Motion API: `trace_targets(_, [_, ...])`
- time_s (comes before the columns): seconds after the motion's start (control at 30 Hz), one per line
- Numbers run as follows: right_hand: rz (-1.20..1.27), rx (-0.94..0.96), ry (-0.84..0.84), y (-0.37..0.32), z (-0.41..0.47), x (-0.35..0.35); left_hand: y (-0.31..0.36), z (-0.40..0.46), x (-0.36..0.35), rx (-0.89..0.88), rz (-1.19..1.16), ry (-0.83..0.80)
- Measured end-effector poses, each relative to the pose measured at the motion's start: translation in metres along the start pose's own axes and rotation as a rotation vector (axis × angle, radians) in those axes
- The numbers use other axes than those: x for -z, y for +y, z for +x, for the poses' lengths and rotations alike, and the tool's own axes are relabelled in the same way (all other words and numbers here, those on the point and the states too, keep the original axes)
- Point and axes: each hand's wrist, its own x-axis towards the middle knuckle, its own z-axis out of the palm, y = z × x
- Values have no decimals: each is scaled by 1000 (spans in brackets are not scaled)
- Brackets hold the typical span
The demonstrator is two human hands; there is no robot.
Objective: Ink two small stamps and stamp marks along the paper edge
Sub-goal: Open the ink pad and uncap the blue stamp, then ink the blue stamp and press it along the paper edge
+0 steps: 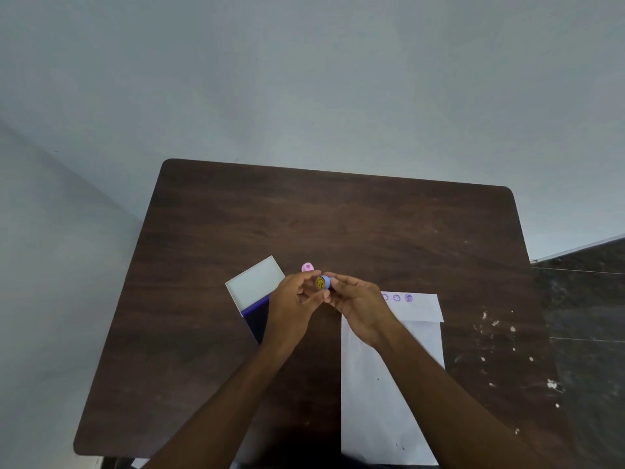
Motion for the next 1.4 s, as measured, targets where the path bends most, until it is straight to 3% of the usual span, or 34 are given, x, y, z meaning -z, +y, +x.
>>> trace_targets(0.23, [47,-28,-79,0,-3,5,1,-1,-3,-14,26,54])
trace_targets(0.47, [97,35,-49,3,-2,8,3,-4,-1,-83,7,104])
trace_targets(0.73, [256,-21,-15,2,-3,9,-7,-2,0,-5,-110,55])
trace_targets(1.03, [404,-104,-4,-1,-11,2,-31,9,-9,116,162,0])
trace_targets(1.17, [469,-128,-8,-4,-14,1,-41,16,-11,37,193,17])
trace_targets(1.4, [502,-138,-29,-7,-15,-1,-50,32,-23,-94,625,148])
